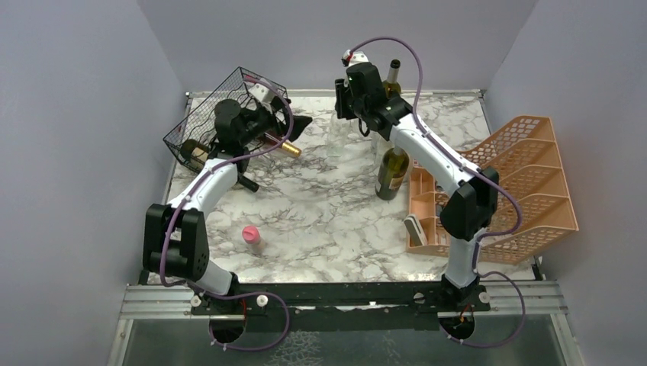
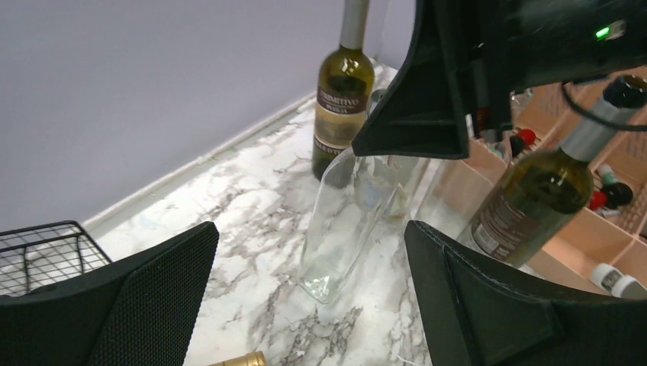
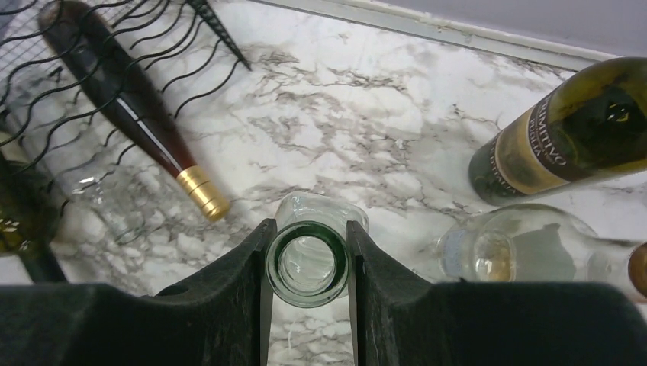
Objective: Take the wine bottle off the wine rack
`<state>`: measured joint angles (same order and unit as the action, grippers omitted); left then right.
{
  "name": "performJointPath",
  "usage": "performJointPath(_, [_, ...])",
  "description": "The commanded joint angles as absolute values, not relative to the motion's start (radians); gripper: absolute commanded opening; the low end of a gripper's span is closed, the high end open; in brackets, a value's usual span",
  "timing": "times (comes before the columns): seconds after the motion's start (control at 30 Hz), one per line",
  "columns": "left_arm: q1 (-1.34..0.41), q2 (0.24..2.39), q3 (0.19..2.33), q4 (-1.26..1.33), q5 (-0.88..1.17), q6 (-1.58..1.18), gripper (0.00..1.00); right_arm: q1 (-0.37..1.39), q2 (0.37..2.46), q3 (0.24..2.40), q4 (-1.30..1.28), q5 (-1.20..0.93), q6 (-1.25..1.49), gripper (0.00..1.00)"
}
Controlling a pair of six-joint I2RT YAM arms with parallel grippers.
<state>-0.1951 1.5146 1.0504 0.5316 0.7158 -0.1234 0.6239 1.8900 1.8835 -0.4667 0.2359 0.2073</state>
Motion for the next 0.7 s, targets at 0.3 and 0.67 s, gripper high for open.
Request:
performJointPath(0.3, [-0.137,1.476,1.046,0.588,0.628,-0.217,0.99,0.539,2.101,2.202,-0.624,0.308,0.133,0.01])
performJointPath(0.67, [-0.126,1.488,1.049,0.589,0.635,-0.23,0.99,0.511,2.18,2.268,-0.641,0.282,0.114,0.1])
